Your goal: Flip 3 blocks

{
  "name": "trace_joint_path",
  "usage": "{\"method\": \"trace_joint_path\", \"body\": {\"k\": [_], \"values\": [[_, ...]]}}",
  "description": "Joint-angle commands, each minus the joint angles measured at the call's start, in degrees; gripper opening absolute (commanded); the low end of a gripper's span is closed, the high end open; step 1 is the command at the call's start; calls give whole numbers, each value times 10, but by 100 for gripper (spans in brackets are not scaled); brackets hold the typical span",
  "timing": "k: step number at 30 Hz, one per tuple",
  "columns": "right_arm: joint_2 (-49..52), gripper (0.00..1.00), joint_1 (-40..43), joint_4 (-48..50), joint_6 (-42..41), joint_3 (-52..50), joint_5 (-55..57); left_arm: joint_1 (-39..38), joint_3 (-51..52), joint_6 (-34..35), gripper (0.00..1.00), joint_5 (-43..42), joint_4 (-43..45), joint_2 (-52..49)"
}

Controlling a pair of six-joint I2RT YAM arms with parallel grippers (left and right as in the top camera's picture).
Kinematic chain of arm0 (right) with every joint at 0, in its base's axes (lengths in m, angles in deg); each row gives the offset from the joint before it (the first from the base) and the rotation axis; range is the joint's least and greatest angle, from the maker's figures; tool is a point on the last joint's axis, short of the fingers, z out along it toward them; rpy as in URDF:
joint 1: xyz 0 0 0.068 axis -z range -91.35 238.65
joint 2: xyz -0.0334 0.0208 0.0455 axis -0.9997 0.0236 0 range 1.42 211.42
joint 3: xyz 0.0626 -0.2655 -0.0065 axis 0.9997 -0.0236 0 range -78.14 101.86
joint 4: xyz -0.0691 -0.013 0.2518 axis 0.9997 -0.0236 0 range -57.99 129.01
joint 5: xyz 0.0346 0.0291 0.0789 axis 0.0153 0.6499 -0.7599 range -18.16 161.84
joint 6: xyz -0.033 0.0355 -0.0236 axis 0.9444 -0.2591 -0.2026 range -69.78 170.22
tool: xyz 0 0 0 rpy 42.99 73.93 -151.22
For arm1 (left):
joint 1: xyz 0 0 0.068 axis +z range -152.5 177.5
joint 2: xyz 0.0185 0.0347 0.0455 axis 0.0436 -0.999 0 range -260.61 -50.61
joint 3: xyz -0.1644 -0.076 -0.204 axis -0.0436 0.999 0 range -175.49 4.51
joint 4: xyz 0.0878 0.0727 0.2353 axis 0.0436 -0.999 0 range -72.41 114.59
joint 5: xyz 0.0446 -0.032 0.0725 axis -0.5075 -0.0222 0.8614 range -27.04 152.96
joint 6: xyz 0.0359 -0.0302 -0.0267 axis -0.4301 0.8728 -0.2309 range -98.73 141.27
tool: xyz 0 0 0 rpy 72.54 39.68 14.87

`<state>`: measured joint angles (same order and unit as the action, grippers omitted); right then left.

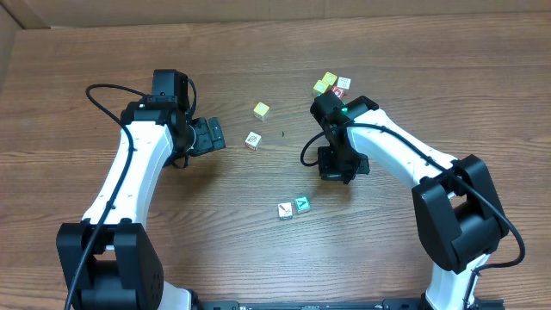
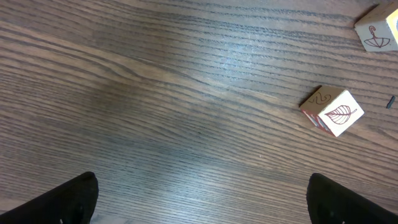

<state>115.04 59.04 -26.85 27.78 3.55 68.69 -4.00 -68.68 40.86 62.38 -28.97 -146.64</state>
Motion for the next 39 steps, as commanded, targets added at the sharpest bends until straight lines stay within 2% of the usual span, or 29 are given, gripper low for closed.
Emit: {"method": "trace_joint_path", "body": {"k": [1,17,33,39], "values": [[-17,4,2,-2,0,-3,-1,0,-8,8,100,6,1,-2],[-17,4,2,-9,-31,-9,4,0,-8,8,100,6,1,-2],[-17,4,-1,47,-30,-56,-153,0,-8,8,100,6,1,-2],[-17,4,-16,50,-30,-56,-165,0,-8,8,100,6,1,-2]]}}
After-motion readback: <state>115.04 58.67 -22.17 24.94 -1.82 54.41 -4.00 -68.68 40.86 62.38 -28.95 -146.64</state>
